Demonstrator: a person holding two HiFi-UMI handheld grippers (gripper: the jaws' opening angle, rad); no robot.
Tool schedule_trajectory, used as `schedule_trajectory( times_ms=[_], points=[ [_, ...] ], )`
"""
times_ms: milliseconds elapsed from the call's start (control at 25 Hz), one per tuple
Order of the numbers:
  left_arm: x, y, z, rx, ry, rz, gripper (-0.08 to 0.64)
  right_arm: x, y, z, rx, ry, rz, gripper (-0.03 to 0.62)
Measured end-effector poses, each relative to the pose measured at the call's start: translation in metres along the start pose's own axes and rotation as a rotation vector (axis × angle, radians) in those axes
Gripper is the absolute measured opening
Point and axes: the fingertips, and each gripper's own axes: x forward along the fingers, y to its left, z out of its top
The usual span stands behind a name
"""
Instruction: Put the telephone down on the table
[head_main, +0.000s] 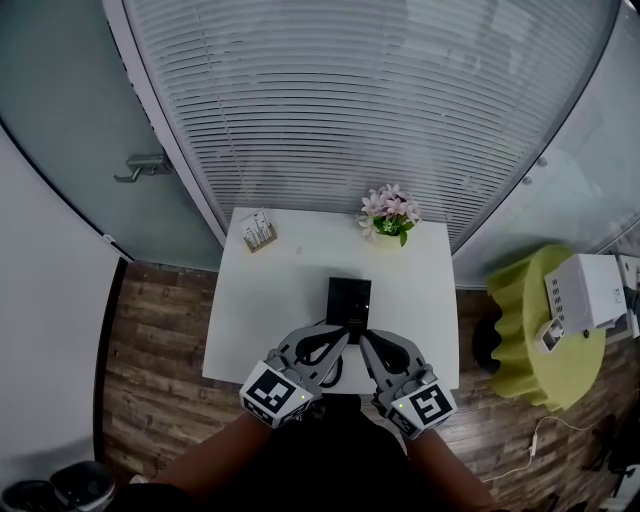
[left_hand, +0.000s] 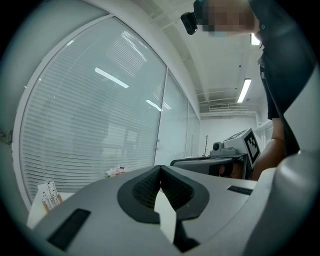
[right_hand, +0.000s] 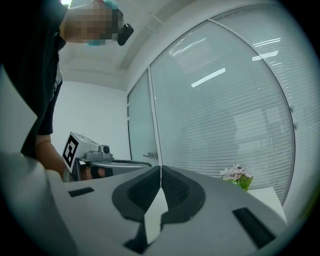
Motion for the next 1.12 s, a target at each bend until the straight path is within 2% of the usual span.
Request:
schedule_trajectory(
  times_ms=[1120],
  points=[
    [0.0097,-0.0012,-0.0088,-0.054,0.021,-0.007,0.009,-0.0011,-0.0071,-0.0055,0.013,0.025,0.022,0.025]
  ],
)
